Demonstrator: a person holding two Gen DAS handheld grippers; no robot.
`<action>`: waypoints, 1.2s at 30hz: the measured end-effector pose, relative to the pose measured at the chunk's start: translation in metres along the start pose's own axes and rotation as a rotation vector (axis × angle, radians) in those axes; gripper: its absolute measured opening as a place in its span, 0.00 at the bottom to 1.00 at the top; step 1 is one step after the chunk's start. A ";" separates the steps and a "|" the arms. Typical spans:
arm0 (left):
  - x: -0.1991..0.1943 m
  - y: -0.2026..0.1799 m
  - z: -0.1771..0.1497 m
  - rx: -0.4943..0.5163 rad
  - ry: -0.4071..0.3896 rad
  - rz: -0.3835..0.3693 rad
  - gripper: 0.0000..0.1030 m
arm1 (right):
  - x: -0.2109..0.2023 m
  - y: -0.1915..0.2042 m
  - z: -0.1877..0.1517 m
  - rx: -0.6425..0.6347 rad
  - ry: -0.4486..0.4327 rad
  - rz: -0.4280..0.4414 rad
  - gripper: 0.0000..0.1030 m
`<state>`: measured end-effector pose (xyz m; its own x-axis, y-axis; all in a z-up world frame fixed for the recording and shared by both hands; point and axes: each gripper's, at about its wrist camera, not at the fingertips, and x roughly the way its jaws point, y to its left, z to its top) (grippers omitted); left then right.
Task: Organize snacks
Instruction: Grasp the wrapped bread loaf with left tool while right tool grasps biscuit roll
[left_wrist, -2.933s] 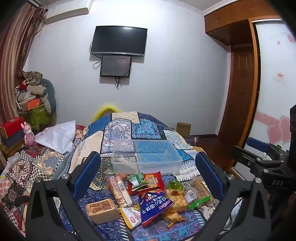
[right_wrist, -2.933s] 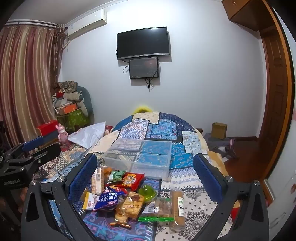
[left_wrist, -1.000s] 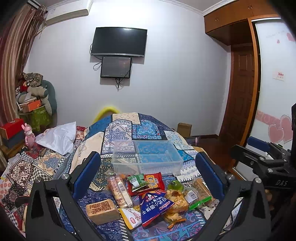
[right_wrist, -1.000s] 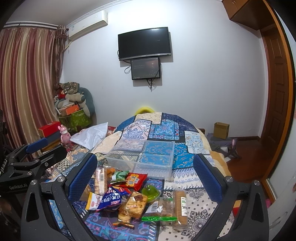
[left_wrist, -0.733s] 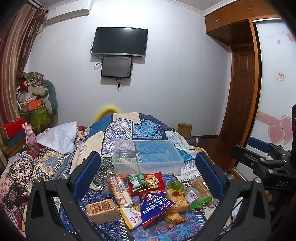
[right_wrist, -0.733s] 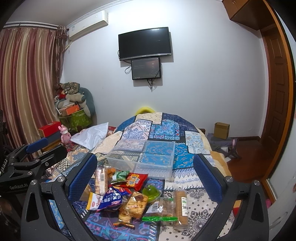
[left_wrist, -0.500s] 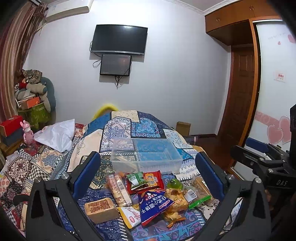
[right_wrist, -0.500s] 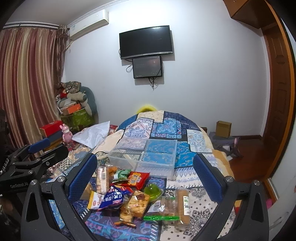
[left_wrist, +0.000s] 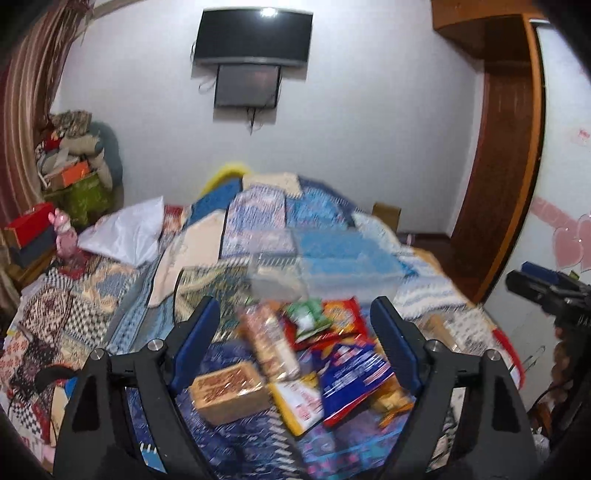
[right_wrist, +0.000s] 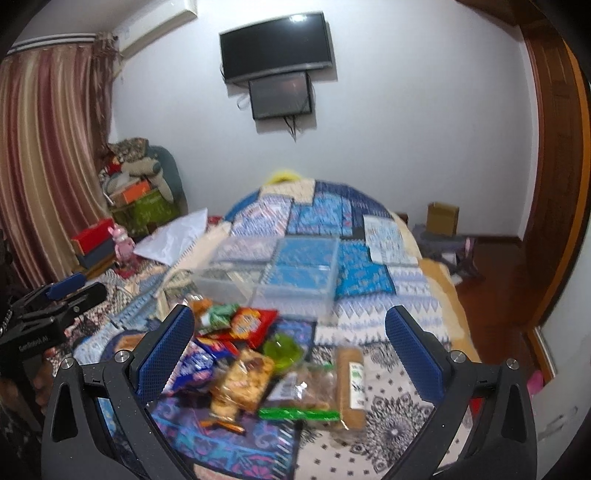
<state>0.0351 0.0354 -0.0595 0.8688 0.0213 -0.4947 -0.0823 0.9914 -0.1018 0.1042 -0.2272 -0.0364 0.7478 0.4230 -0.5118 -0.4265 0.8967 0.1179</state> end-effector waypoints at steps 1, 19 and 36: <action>0.004 0.005 -0.003 -0.004 0.015 0.009 0.81 | 0.004 -0.004 -0.003 0.003 0.020 -0.008 0.99; 0.092 0.065 -0.069 -0.153 0.320 0.106 0.88 | 0.058 -0.063 -0.054 0.125 0.312 -0.066 0.89; 0.114 0.062 -0.080 -0.164 0.318 0.137 0.80 | 0.109 -0.073 -0.071 0.139 0.448 -0.034 0.49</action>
<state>0.0903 0.0886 -0.1913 0.6517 0.0851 -0.7537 -0.2861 0.9479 -0.1404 0.1806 -0.2556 -0.1612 0.4535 0.3225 -0.8309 -0.3109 0.9309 0.1917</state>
